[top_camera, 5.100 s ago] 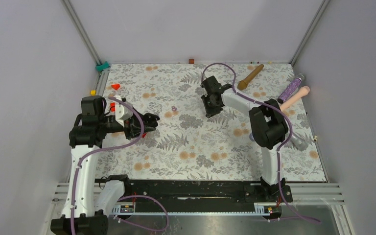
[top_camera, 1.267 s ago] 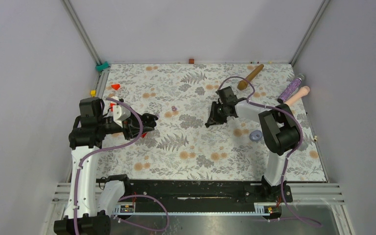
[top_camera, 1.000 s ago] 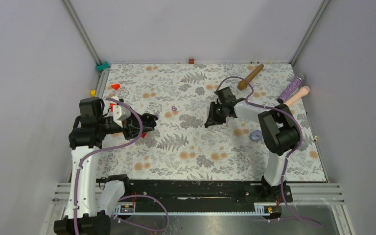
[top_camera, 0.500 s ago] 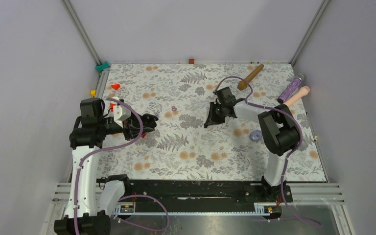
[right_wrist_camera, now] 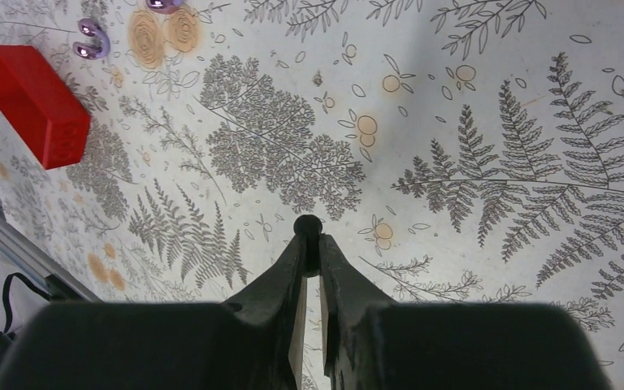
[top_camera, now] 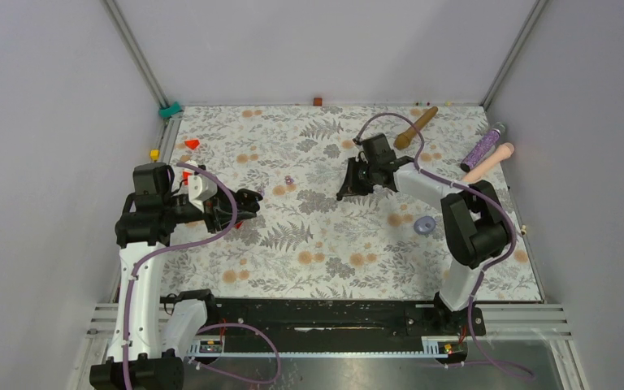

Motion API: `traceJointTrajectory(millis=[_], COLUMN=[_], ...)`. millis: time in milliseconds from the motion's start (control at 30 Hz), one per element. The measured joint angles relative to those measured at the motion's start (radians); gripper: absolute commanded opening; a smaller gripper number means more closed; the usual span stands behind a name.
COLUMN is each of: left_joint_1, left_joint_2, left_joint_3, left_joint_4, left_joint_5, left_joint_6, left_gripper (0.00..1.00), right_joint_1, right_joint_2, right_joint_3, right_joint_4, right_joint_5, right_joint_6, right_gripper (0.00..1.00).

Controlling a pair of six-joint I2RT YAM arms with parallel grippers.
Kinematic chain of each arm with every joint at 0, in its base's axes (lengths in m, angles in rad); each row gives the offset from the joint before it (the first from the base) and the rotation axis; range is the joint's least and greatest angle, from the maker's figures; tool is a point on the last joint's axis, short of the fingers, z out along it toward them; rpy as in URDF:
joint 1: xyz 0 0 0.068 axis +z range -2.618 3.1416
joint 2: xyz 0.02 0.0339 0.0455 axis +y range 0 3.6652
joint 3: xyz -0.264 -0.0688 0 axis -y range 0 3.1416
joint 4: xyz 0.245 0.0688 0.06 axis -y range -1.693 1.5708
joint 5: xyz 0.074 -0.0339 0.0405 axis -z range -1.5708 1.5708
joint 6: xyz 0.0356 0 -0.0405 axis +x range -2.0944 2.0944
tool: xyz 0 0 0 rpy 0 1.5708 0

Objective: Insert the wireless bluetooth earbuds into the charging case
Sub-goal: Pick up the earbud from the center of the board.

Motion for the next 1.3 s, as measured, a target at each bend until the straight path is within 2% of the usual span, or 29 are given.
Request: traceJointTrajectory(millis=[233,367,467,800,1300], left_joint_1=[0.0,0.0,0.0,0.0,0.0], left_joint_2=[0.0,0.0,0.0,0.001,0.008], left_joint_3=[0.0,-0.001,-0.002,-0.011,-0.015], left_joint_4=[0.0,0.0,0.0,0.0,0.0], left_joint_5=[0.006,0.007,0.011,0.02,0.041], left_joint_6=[0.002,0.005,0.007,0.014,0.027], left_gripper=[0.0,0.07,0.0,0.0,0.0], right_joint_1=[-0.017,-0.04,-0.055,-0.085,-0.088], right_joint_2=[-0.034,-0.048,-0.05,-0.083,-0.273], right_joint_3=[0.012,0.021,0.025,0.033,0.119], right_joint_4=[-0.019,-0.019,-0.018,-0.024,-0.048], right_joint_5=[-0.024,-0.037,-0.046,-0.082,-0.152], right_joint_6=[-0.007,-0.007,-0.006,-0.006,-0.058], right_gripper=[0.13,0.13,0.13,0.13,0.13])
